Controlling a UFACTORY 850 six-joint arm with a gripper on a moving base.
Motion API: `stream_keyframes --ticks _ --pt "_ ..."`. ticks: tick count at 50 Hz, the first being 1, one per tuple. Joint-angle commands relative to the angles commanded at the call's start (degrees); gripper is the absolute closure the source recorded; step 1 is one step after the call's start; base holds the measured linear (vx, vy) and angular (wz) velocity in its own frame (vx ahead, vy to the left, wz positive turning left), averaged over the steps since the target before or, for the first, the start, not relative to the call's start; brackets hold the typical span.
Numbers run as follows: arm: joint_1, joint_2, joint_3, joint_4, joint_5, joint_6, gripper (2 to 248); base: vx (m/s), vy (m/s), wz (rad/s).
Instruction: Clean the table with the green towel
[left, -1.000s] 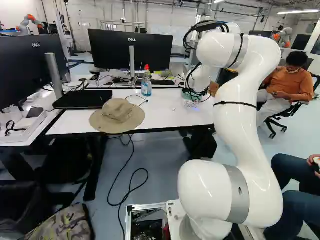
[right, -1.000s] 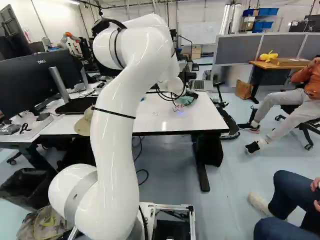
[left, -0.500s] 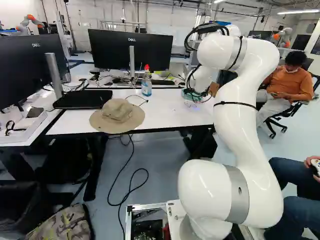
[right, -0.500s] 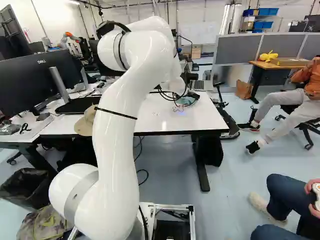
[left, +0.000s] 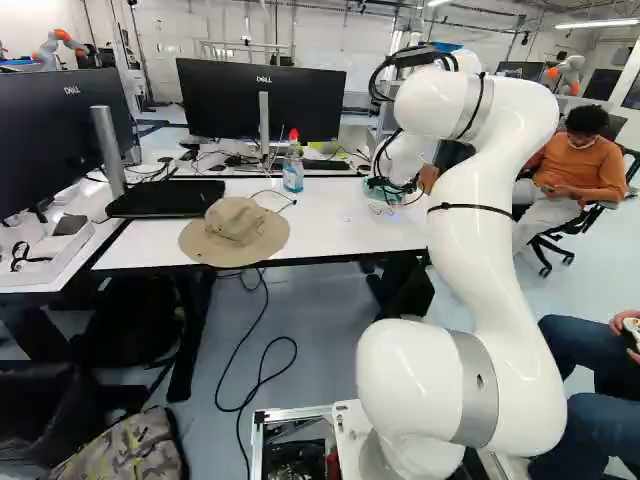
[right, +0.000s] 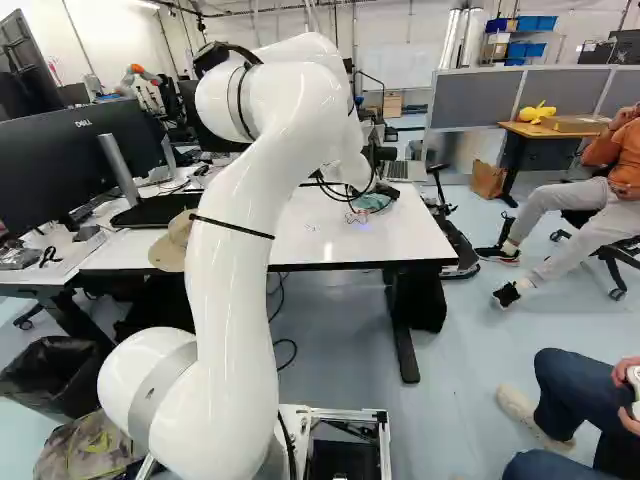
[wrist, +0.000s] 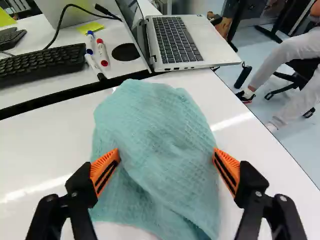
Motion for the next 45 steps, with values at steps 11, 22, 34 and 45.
stream_keyframes --ticks 11,22,34,45 --pt "0.0 0.0 0.0 0.0 0.0 0.0 58 0.000 0.000 0.000" --pt "0.0 0.0 0.0 0.0 0.0 0.0 132 0.000 0.000 0.000" --pt "0.0 0.0 0.0 0.0 0.0 0.0 199 0.000 0.000 0.000" --pt "0.0 0.2 0.1 0.0 0.0 0.0 199 0.000 0.000 0.000"
